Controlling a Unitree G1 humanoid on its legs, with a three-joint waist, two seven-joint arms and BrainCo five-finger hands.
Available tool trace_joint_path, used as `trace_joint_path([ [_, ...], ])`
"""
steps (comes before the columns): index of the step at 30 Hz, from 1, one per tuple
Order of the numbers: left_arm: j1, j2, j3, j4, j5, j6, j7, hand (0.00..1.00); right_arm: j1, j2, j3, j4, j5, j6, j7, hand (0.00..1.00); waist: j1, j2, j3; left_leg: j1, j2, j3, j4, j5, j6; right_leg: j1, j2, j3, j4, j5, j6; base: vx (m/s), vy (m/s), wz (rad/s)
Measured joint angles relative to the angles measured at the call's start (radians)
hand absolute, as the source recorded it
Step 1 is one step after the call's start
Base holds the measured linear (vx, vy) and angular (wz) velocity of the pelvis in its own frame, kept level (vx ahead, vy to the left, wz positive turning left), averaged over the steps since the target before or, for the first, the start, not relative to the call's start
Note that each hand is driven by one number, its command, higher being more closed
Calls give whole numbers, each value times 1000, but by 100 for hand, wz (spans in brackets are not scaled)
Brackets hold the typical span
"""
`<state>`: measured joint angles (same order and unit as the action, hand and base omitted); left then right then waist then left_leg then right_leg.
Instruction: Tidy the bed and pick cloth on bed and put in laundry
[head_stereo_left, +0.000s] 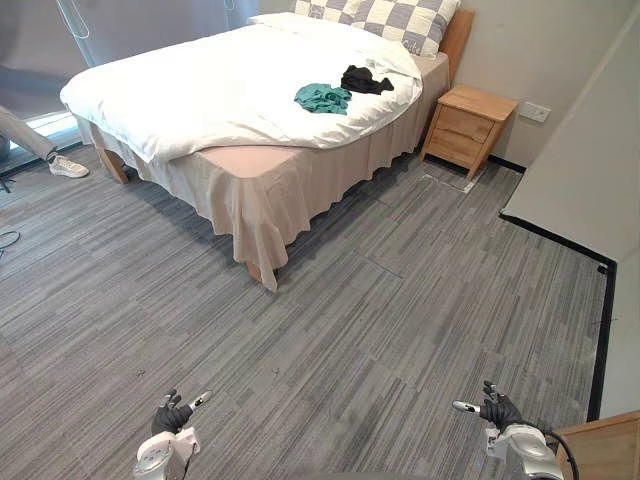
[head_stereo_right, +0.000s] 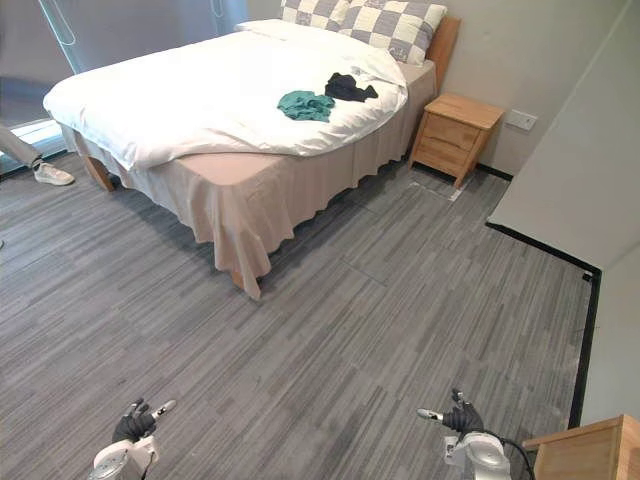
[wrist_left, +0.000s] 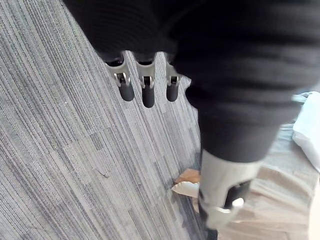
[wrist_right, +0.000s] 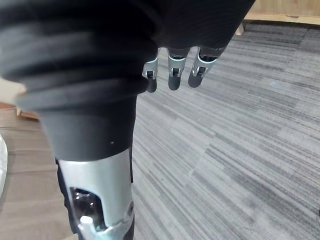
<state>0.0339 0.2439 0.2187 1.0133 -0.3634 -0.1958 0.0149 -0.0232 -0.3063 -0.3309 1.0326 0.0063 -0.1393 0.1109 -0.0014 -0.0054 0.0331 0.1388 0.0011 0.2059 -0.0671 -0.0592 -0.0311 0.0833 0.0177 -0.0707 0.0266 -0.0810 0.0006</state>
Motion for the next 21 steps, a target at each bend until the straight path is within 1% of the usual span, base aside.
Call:
trace_joint_path([
  [3, 1, -8, 0, 0, 8, 0, 0, 0, 2, 2, 0, 0, 0, -2, 0, 0, -1, 6, -4, 0, 0, 0, -2, 0, 0, 1, 1, -1, -4, 1, -1, 0, 0, 0],
  [4, 1, -11, 0, 1, 8, 0, 0, 0, 2, 2, 0, 1, 0, -9, 0, 0, -2, 7, -5, 0, 0, 0, -4, 0, 0, 2, 1, -1, -9, 2, -2, 0, 0, 0],
  [8, 1, -22, 0, 1, 11, 0, 1, 0, 2, 3, 0, 2, 0, -10, 0, 0, -6, 9, -6, 3, 0, 0, -14, 4, -2, 3, 2, -2, -15, 2, -3, 3, -15, 0],
  [21, 12, -36, 0, 19, 39, 0, 1, 0, 3, 31, 0, 3, -4, -17, -1, 0, -11, 5, -3, 4, 0, 3, -18, 6, -2, 2, 3, 1, -14, 4, -4, 0, 0, 0],
])
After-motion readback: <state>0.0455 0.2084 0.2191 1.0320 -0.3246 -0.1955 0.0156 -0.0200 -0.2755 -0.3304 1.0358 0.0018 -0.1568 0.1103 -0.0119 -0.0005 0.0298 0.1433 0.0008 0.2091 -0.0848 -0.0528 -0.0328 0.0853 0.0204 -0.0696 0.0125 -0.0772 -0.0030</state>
